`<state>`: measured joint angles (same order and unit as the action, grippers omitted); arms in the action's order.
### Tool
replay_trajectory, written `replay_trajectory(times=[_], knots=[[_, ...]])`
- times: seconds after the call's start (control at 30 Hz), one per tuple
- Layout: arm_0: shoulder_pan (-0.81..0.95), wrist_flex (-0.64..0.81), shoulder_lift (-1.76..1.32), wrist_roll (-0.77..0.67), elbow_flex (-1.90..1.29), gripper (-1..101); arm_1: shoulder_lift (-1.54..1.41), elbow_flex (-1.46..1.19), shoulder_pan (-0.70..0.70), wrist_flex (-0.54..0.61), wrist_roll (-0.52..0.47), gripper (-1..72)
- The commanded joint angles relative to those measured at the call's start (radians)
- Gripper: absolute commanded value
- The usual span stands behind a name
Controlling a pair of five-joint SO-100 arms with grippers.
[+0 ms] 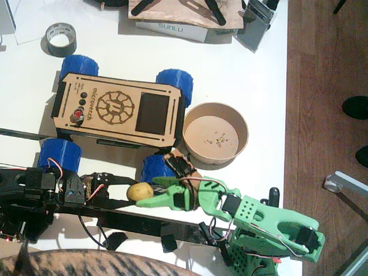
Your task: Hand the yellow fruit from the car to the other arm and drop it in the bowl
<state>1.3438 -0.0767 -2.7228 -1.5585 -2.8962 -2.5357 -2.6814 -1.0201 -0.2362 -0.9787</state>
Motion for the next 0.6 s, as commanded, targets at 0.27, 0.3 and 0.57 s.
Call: replay_trajectory(times=[0.27,0.3,0.57], knots=[[0.0,0.014,-0.006,-0.012,0.006,0,0.183,0.132,0.035,0.112,0.04,44.9],[0.0,0.014,-0.006,-0.012,0.006,0,0.193,0.138,0.035,0.112,0.049,44.8],[0.0,0.012,-0.006,-0.012,0.006,0,0.21,0.164,0.012,0.112,0.095,44.7]])
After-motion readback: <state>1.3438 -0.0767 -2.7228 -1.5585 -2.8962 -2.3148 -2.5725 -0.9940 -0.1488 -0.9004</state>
